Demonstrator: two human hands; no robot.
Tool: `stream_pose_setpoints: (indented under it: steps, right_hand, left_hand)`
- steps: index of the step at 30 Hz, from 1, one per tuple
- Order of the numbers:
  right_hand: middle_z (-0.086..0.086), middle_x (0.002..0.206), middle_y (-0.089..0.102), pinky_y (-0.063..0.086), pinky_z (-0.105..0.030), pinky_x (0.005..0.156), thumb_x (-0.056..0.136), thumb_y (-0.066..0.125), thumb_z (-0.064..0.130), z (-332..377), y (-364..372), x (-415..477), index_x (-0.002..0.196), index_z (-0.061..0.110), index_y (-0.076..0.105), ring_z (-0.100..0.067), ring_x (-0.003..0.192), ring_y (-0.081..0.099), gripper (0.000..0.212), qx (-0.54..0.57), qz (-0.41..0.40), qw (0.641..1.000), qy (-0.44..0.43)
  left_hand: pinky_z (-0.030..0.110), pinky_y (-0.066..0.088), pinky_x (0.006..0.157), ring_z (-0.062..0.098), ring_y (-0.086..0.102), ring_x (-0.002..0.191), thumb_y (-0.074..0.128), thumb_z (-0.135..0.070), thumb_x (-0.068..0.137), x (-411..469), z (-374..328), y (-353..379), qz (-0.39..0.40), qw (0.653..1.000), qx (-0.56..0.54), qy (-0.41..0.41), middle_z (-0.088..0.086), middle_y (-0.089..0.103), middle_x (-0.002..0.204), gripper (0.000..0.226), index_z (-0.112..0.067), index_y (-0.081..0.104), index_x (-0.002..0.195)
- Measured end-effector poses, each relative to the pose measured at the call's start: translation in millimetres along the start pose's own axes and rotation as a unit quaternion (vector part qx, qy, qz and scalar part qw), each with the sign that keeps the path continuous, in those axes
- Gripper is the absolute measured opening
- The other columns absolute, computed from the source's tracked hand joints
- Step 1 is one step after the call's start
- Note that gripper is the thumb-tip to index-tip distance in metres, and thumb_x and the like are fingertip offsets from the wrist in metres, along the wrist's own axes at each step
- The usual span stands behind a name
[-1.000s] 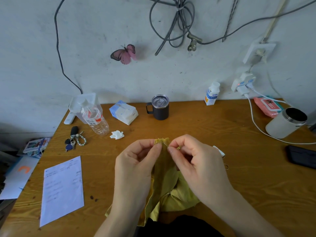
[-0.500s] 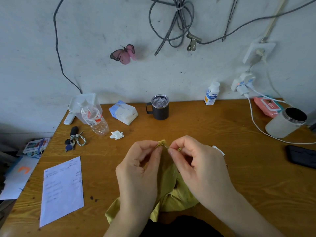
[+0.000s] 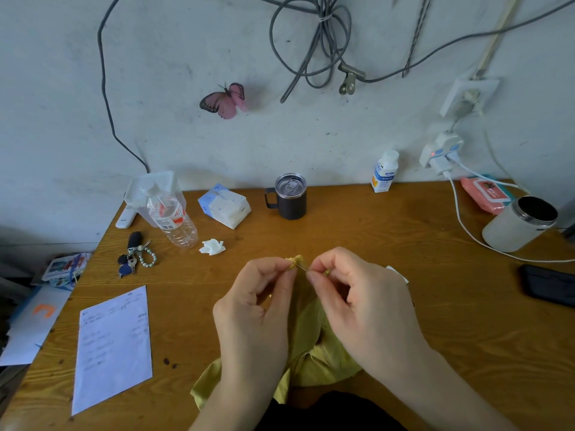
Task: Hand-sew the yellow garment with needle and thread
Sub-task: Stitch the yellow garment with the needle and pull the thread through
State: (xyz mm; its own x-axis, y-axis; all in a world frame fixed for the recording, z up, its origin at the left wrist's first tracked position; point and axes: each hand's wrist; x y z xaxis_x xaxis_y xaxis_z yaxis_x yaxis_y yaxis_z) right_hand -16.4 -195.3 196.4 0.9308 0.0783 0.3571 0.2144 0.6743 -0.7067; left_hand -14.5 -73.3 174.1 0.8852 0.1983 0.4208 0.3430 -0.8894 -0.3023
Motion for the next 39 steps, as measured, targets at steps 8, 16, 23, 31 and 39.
stream_pose_setpoints:
  steps: [8,16,23,31,39]
  right_hand:
    - [0.020,0.056,0.044,0.026,-0.001,0.041,0.084,0.056,0.024,2.5,2.2,-6.0,0.080,0.016,0.065,0.009,0.038,0.030,0.012,0.010,-0.022,1.000,0.001]
    - [0.017,0.064,0.053,0.042,-0.009,0.052,0.090,0.048,0.030,-1.6,4.3,-9.0,0.089,0.016,0.064,-0.001,0.057,0.055,0.021,0.125,-0.003,0.992,0.003]
    - [0.010,0.067,0.053,0.048,-0.018,0.055,0.092,0.049,0.011,-1.7,5.7,-14.6,0.093,0.019,0.046,-0.009,0.065,0.057,0.009,0.172,0.006,0.985,0.020]
    - [0.014,0.066,0.056,0.035,-0.012,0.046,0.089,0.052,0.042,-8.4,-6.5,-5.2,0.089,0.022,0.057,-0.006,0.052,0.052,0.021,0.193,0.014,0.980,0.036]
    - [0.012,0.088,0.068,0.045,-0.013,0.080,0.083,0.052,0.038,-24.8,-18.1,7.5,0.081,0.025,0.074,-0.003,0.092,0.062,0.025,0.303,0.126,0.940,0.093]
  left_hand:
    - [0.000,0.044,0.069,-0.004,0.058,0.077,0.060,-0.017,0.082,-7.5,3.7,4.5,-0.028,0.991,0.043,0.123,-0.020,0.058,0.083,0.009,-0.015,0.066,0.088]
    - [0.000,0.044,0.070,-0.017,0.057,0.082,0.058,-0.017,0.083,-12.3,6.5,6.5,-0.040,0.990,0.016,0.132,-0.025,0.057,0.088,0.010,-0.020,0.061,0.091]
    - [0.000,0.044,0.070,-0.017,0.057,0.081,0.058,-0.017,0.082,-14.7,6.9,8.6,-0.043,0.991,0.012,0.124,-0.024,0.057,0.087,0.010,-0.022,0.061,0.090]
    - [0.002,0.045,0.067,-0.012,0.062,0.079,0.057,-0.025,0.083,-7.8,5.4,-0.3,0.036,0.996,-0.032,0.074,-0.038,0.064,0.085,0.016,-0.030,0.063,0.096]
    - [0.004,0.046,0.064,-0.007,0.064,0.077,0.057,-0.023,0.083,-4.3,0.2,-4.7,0.111,0.990,-0.052,0.076,-0.023,0.067,0.091,0.015,-0.030,0.064,0.094]
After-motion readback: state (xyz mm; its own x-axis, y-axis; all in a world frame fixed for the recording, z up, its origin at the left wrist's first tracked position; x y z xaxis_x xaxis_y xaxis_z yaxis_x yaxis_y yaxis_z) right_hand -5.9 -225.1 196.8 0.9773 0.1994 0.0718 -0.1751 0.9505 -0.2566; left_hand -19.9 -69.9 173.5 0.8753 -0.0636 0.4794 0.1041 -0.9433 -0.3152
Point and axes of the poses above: each hand's wrist, its own x-axis towards the middle knuckle, its own y-axis out of the palm, z = x × y
